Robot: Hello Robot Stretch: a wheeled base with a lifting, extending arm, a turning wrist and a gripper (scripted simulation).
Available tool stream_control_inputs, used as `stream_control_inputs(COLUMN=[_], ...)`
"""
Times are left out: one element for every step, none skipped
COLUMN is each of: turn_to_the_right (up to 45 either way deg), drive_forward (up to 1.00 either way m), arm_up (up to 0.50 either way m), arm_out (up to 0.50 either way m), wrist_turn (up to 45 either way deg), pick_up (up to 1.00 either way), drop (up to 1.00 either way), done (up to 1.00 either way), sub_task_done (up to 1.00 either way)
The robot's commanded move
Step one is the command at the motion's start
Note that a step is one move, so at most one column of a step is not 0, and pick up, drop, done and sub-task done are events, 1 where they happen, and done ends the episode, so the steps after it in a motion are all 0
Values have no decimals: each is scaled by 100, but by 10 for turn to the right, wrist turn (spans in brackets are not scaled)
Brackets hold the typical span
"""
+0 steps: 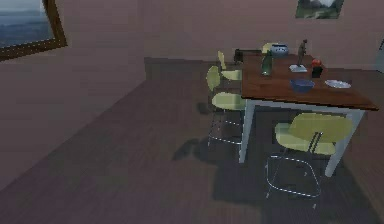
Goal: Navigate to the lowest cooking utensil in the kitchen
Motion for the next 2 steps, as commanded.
stream_control_inputs(turn_to_the_right=[30,0], drive_forward=[0,50], arm_up=[0,0], arm_out=[0,0], wrist_turn=[0,0], pick_up=[0,0], drop=[0,0], done=[0,0], sub_task_done=[0,0])
